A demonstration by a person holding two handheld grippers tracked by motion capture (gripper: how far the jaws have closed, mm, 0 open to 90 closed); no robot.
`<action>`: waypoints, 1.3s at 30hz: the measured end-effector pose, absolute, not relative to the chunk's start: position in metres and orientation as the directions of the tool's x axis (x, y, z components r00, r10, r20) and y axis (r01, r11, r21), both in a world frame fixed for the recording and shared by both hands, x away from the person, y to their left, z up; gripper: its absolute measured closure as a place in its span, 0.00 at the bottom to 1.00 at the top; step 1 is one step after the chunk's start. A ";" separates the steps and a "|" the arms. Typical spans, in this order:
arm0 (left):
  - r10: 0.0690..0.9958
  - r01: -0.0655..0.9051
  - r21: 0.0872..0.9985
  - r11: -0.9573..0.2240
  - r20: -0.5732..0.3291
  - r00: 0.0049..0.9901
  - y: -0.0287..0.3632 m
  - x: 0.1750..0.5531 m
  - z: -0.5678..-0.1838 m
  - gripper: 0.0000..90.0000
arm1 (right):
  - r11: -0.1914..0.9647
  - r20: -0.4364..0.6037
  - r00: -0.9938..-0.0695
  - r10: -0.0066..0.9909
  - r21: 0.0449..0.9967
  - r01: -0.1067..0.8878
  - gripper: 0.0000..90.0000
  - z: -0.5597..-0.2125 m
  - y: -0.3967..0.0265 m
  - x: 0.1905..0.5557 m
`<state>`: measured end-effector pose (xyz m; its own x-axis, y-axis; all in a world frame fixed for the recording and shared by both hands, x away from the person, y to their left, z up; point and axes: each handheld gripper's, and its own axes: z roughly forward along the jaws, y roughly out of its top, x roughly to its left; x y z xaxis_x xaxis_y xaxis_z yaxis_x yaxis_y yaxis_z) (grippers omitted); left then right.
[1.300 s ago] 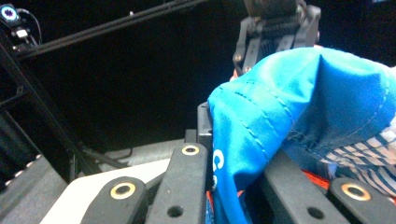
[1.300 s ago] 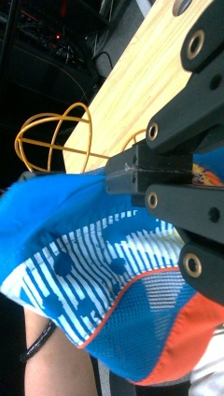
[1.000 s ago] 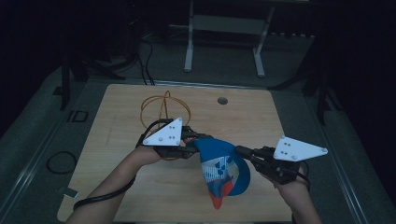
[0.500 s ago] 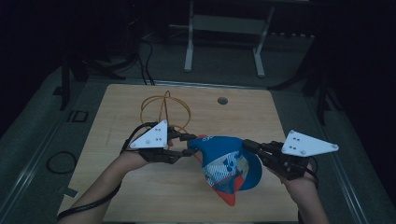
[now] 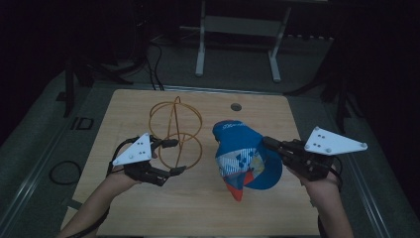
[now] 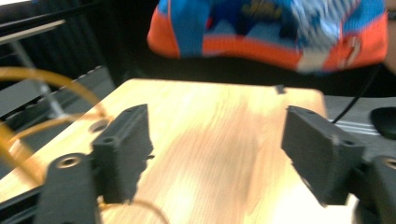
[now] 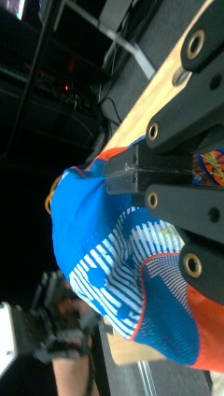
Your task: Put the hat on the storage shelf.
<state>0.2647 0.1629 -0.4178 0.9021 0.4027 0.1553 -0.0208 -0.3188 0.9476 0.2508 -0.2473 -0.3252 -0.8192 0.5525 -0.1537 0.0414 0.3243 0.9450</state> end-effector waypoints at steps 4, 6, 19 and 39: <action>0.460 0.046 0.953 -0.298 0.102 0.882 0.179 0.261 -0.438 0.08 | 0.323 -0.159 -0.808 0.568 0.946 0.041 1.00 -0.317 -0.245 0.260; 0.471 0.054 0.953 -0.298 0.098 0.877 0.182 0.261 -0.442 0.04 | 0.319 -0.158 -0.807 0.570 0.947 0.040 1.00 -0.313 -0.243 0.264; 0.678 0.151 0.952 -0.265 0.073 0.731 0.211 0.251 -0.513 0.03 | 0.284 -0.128 -0.811 0.570 0.958 0.049 1.00 -0.284 -0.210 0.303; 0.722 0.172 0.953 -0.247 0.063 0.689 0.222 0.248 -0.551 0.03 | 0.306 -0.088 -0.855 0.512 0.948 0.086 1.00 -0.269 -0.113 0.355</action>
